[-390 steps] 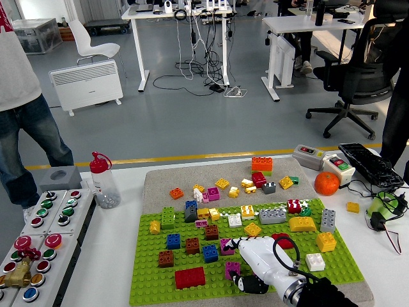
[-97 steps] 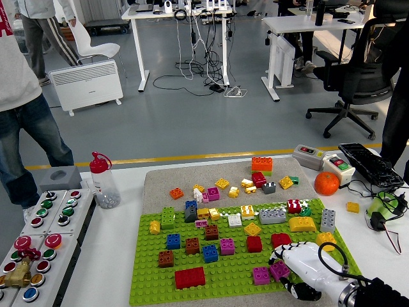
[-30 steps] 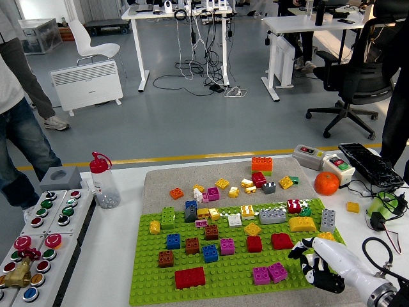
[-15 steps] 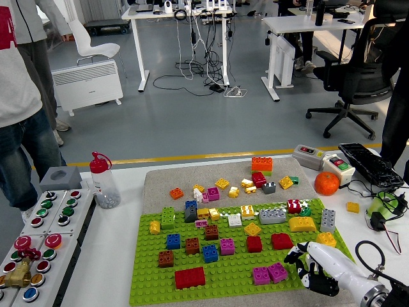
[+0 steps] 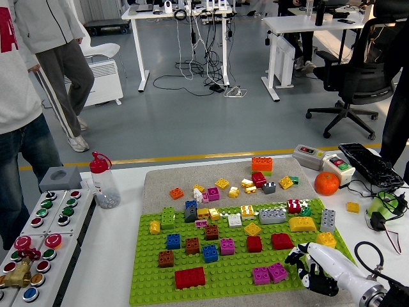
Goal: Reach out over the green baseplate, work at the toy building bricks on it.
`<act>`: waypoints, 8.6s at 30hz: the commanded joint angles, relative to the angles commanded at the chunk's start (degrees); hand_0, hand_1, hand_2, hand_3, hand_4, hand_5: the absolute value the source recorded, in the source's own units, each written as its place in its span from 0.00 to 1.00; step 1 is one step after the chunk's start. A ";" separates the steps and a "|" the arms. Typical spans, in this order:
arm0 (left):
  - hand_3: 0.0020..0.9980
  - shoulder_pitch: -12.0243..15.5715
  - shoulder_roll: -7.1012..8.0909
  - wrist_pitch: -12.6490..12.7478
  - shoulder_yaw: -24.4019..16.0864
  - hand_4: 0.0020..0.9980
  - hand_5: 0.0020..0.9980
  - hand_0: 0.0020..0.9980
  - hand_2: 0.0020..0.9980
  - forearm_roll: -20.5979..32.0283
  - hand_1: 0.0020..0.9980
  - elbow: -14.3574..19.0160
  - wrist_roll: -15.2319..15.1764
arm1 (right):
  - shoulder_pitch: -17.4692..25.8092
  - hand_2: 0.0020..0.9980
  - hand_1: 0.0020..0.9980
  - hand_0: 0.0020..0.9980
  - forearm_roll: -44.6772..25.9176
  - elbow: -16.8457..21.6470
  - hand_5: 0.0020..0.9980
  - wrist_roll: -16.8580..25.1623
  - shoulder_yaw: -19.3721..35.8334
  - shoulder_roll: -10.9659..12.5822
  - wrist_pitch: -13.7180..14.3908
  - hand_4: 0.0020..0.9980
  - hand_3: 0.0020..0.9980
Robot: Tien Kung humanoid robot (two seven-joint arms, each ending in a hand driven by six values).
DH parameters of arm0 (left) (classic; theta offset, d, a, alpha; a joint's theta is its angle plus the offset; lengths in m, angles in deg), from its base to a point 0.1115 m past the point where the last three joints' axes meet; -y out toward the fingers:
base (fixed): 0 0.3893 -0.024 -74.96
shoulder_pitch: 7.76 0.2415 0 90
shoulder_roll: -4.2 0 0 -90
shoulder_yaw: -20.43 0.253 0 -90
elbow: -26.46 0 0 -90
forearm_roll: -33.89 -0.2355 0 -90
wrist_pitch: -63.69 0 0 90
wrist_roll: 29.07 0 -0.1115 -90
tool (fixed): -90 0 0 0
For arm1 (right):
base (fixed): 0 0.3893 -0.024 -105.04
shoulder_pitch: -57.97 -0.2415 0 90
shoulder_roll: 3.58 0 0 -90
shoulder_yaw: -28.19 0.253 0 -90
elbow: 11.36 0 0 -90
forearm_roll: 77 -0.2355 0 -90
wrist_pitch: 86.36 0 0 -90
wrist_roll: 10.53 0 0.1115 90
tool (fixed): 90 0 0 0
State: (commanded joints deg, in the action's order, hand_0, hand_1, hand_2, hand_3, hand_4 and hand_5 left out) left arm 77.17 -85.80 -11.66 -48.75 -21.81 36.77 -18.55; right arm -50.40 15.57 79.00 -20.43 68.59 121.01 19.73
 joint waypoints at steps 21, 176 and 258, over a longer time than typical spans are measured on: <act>0.46 0.31 0.00 0.03 -0.20 0.24 1.00 0.67 0.56 -0.46 0.61 0.00 0.22 | 0.29 0.61 0.27 0.17 -0.37 -0.58 0.04 -0.16 -0.94 -0.21 -0.32 0.18 0.56; 0.46 -0.04 0.00 -0.04 -0.30 0.24 1.00 0.67 0.56 -0.65 0.61 0.00 0.27 | -1.98 0.60 0.29 0.16 9.67 0.60 0.06 1.33 -2.72 -2.89 2.39 0.22 0.55; 0.45 -0.25 0.10 -0.16 -1.14 0.24 1.00 0.67 0.55 -2.25 0.61 0.00 0.57 | 17.13 0.77 0.76 0.78 -88.64 -2.24 0.44 23.22 42.78 -16.54 -5.20 0.52 0.74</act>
State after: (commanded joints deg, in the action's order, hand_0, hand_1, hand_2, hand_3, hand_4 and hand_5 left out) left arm 76.91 -85.70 -11.82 -49.89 -24.06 36.77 -17.99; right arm -33.26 -73.07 76.75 2.79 111.36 104.47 14.53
